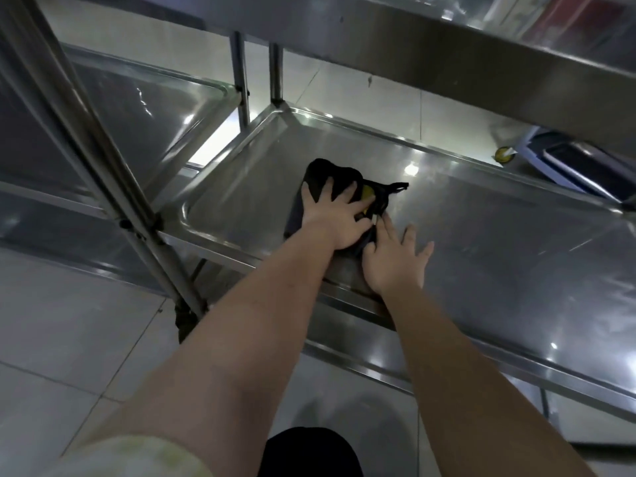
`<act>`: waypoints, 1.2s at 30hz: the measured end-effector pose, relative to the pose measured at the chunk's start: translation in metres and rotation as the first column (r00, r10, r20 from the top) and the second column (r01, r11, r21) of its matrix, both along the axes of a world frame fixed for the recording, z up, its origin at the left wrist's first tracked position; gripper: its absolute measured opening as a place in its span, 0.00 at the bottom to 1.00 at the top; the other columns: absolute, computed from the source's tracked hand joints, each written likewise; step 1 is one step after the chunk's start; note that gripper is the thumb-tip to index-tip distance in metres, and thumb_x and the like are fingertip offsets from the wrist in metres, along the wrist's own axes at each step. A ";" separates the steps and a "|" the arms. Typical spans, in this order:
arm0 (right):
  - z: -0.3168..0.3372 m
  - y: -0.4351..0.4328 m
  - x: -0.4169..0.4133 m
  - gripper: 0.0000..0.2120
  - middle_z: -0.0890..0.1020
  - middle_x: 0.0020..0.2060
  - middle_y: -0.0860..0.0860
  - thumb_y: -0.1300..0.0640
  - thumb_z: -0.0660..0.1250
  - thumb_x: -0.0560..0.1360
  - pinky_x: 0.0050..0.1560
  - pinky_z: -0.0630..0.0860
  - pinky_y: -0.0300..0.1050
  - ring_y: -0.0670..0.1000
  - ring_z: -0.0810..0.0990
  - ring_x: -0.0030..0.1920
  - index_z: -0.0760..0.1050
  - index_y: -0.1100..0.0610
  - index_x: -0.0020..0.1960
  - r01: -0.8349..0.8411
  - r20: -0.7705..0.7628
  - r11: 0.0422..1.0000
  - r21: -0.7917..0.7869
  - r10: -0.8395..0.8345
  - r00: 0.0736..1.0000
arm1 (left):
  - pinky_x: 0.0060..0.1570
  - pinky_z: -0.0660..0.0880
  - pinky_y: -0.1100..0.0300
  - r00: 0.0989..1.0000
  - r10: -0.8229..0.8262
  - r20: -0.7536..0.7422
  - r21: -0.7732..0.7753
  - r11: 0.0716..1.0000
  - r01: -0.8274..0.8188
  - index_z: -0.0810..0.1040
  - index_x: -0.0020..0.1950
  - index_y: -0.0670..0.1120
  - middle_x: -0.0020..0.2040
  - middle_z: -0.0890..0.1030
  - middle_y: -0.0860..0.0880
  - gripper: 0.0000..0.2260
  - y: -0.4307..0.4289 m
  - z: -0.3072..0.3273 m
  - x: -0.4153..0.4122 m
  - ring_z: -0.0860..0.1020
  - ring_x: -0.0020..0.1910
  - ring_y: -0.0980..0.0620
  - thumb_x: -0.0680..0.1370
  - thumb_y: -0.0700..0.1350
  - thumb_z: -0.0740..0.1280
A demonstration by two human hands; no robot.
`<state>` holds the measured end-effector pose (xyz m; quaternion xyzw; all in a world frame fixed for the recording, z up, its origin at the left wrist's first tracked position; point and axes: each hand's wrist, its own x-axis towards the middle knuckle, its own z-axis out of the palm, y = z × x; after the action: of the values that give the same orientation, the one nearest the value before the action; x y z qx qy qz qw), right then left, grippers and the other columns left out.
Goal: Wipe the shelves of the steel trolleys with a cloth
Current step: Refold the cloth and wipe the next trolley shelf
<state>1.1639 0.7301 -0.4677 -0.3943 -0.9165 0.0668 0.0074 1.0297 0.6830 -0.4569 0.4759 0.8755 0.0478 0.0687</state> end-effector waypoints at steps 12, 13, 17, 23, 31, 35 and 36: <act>0.002 -0.006 -0.007 0.27 0.47 0.79 0.41 0.44 0.42 0.82 0.71 0.38 0.72 0.60 0.43 0.78 0.47 0.45 0.80 0.018 -0.037 1.000 -0.003 -0.018 0.999 | 0.70 0.39 0.32 0.911 0.412 -0.030 0.018 0.911 -0.411 0.54 0.76 0.68 0.80 0.51 0.55 0.28 -0.101 0.000 -0.127 0.44 0.78 0.40 0.76 0.70 0.49; 0.002 -0.006 -0.008 0.27 0.47 0.79 0.41 0.45 0.42 0.82 0.71 0.38 0.72 0.60 0.42 0.78 0.46 0.46 0.80 0.014 -0.024 1.000 0.001 -0.014 1.000 | 0.68 0.37 0.30 0.906 0.421 -0.040 0.009 0.907 -0.421 0.54 0.76 0.67 0.80 0.50 0.55 0.28 -0.097 0.000 -0.124 0.43 0.78 0.39 0.76 0.70 0.48; 0.003 -0.005 -0.009 0.27 0.47 0.79 0.42 0.46 0.44 0.82 0.70 0.38 0.73 0.61 0.42 0.78 0.47 0.48 0.80 0.002 -0.026 1.000 -0.015 -0.002 1.000 | 0.65 0.37 0.27 0.963 0.270 -0.025 0.020 0.963 -0.269 0.54 0.75 0.67 0.80 0.49 0.55 0.28 -0.041 0.002 -0.064 0.43 0.77 0.37 0.76 0.70 0.49; 0.006 0.003 0.001 0.26 0.55 0.79 0.48 0.55 0.51 0.81 0.73 0.39 0.70 0.56 0.46 0.79 0.54 0.53 0.79 0.038 -0.134 0.998 -0.057 -0.046 0.990 | 0.70 0.39 0.33 0.999 -0.016 -0.051 0.052 0.999 0.018 0.53 0.75 0.69 0.80 0.51 0.57 0.25 -0.013 -0.003 0.015 0.45 0.78 0.41 0.78 0.68 0.48; 0.008 -0.001 -0.005 0.25 0.54 0.79 0.47 0.52 0.49 0.82 0.72 0.39 0.71 0.58 0.47 0.78 0.55 0.52 0.78 0.033 -0.138 0.996 -0.080 -0.044 0.989 | 0.71 0.41 0.34 0.932 0.362 -0.009 -0.107 0.926 -0.361 0.44 0.73 0.73 0.79 0.43 0.60 0.29 -0.146 0.000 -0.087 0.42 0.78 0.45 0.73 0.75 0.45; 0.007 0.004 -0.005 0.25 0.63 0.75 0.48 0.58 0.54 0.81 0.70 0.32 0.68 0.58 0.51 0.78 0.57 0.52 0.78 0.002 -0.325 0.985 -0.170 -0.058 0.944 | 0.69 0.40 0.30 0.934 0.353 -0.053 -0.132 0.925 -0.357 0.41 0.74 0.71 0.80 0.41 0.57 0.30 -0.133 -0.001 -0.054 0.39 0.77 0.39 0.73 0.75 0.41; 0.007 0.006 -0.002 0.26 0.66 0.74 0.48 0.60 0.56 0.81 0.71 0.30 0.64 0.56 0.54 0.77 0.58 0.52 0.77 -0.020 -0.430 0.973 -0.232 -0.084 0.899 | 0.68 0.40 0.30 0.950 0.307 -0.055 -0.115 0.943 -0.312 0.41 0.74 0.71 0.80 0.41 0.57 0.30 -0.120 -0.001 -0.034 0.39 0.77 0.38 0.73 0.74 0.41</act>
<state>1.1617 0.7365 -0.4606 -0.3825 -0.8708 0.2591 0.1682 0.9956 0.5630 -0.4582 0.3282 0.9417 -0.0041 0.0736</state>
